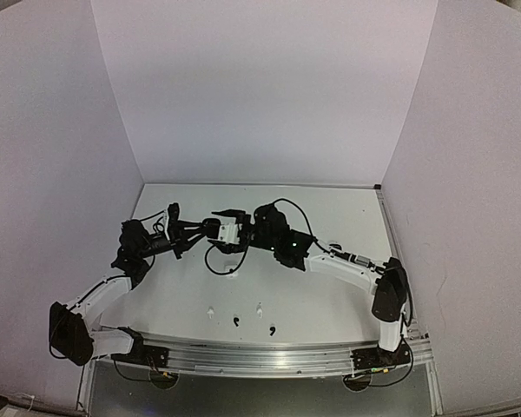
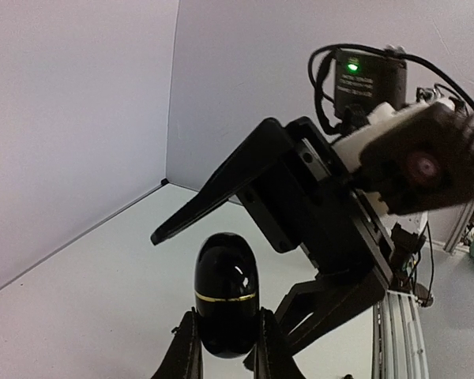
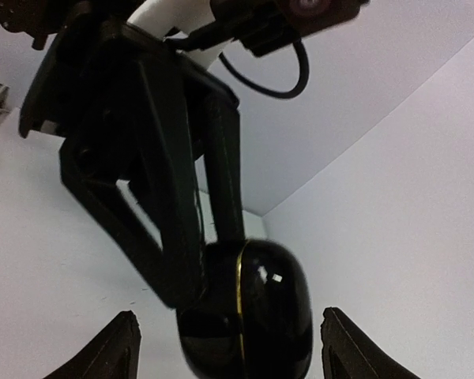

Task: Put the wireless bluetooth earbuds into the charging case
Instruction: Open the charging case.

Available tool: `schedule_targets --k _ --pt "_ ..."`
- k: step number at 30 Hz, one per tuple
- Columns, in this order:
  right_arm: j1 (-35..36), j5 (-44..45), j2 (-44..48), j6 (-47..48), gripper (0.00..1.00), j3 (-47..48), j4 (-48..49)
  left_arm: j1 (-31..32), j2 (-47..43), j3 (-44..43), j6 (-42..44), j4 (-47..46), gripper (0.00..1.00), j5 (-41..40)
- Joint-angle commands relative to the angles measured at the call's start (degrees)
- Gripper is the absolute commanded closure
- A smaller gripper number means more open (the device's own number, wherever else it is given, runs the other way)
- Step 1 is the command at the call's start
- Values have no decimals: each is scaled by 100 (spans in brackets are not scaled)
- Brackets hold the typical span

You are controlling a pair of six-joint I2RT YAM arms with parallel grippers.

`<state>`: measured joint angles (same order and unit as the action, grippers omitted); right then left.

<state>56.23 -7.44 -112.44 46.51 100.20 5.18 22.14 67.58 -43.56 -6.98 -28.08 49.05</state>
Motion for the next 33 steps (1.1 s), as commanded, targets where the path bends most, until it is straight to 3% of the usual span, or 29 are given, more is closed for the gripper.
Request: schedule_targets --k 1,5,9,20,33 --pt "-381 -1685 624 -1307 27 364 -1798 -34 -157 -307 1072 413 100 534" --pt "-514 -2461 729 -2012 27 426 -2348 -33 -112 -402 1685 840 100 921" --pt "-524 -2378 657 -2455 27 430 -2367 -35 -51 -536 2061 1219 100 1271" --pt "-480 -2508 116 -2816 30 1025 -2371 126 -32 -557 1997 1445 100 1342" --pt "-441 -2211 -150 -2601 31 1173 -2388 173 -3 -503 1731 1199 100 1297"
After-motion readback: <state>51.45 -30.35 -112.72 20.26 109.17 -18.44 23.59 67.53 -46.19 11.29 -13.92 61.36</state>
